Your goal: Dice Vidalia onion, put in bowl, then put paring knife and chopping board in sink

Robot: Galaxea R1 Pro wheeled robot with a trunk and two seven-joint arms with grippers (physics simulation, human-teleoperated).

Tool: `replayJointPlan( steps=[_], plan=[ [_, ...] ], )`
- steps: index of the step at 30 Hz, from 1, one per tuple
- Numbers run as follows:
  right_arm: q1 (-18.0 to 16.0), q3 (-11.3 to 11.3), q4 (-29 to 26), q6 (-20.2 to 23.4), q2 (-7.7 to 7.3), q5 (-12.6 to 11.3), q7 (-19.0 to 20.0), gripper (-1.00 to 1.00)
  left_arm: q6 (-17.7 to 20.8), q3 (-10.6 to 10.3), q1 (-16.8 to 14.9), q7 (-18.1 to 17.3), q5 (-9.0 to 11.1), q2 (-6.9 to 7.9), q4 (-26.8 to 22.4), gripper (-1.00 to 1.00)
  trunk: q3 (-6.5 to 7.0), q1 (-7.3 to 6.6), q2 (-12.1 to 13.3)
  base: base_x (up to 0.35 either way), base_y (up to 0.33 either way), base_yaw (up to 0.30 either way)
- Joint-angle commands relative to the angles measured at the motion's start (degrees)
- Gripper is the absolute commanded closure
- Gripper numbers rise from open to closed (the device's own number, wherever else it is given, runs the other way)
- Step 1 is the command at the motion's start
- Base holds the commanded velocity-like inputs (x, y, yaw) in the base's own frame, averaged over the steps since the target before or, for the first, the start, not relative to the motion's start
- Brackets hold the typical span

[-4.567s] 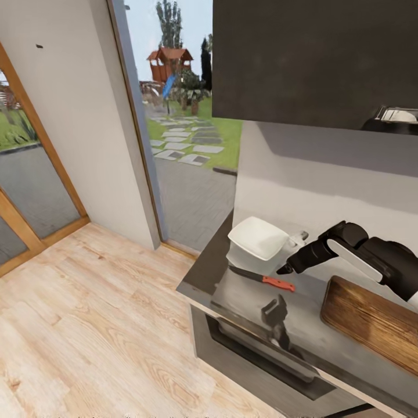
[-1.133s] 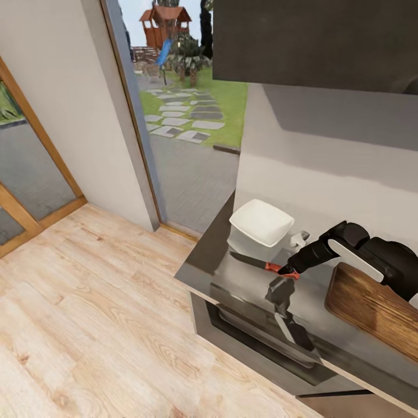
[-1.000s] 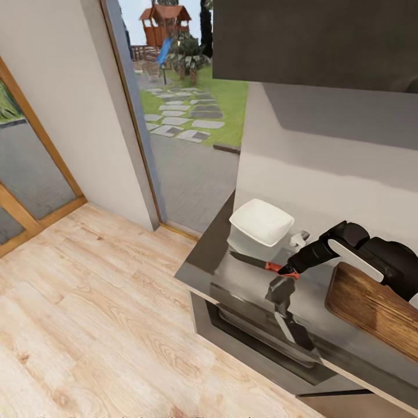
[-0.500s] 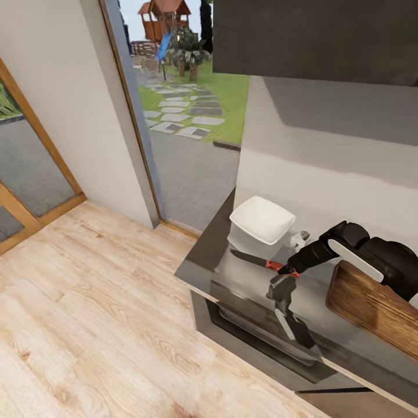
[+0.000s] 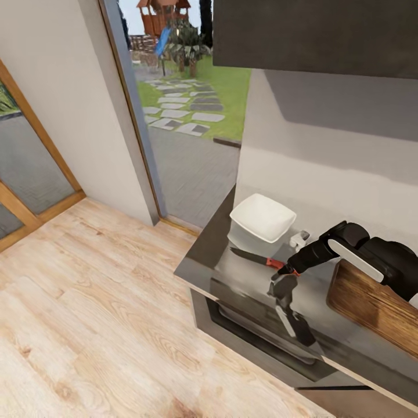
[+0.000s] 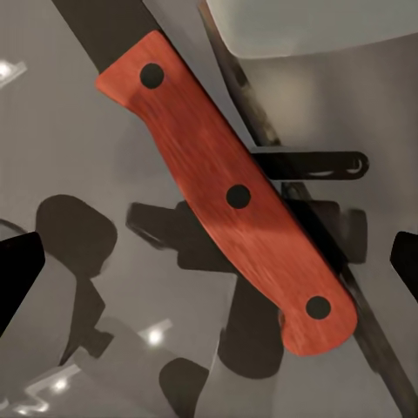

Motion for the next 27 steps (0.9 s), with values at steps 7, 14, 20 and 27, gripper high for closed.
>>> replayJointPlan(
  steps=[7, 14, 20, 27],
  plan=[
    [-0.1, 0.1, 0.0, 0.0, -0.04, 0.6, 0.6, -1.0, -0.2, 0.0, 0.0, 0.0, 0.2, -0.01, 0.0, -1.0, -0.57, 0.03, -0.1, 0.0, 0.0, 0.0],
    [-0.1, 0.1, 0.0, 0.0, -0.04, 0.6, 0.6, -1.0, -0.2, 0.0, 0.0, 0.0, 0.2, -0.04, 0.0, -1.0, -0.88, 0.03, -0.1, 0.0, 0.0, 0.0],
    [-0.1, 0.1, 0.0, 0.0, -0.04, 0.6, 0.6, -1.0, -0.2, 0.0, 0.0, 0.0, 0.2, -0.04, 0.0, -1.0, -1.23, 0.03, -0.1, 0.0, 0.0, 0.0],
    [-0.1, 0.1, 0.0, 0.0, -0.04, 0.6, 0.6, -1.0, -0.2, 0.0, 0.0, 0.0, 0.2, -0.07, 0.0, -1.0, -1.59, 0.03, -0.1, 0.0, 0.0, 0.0]
  ],
)
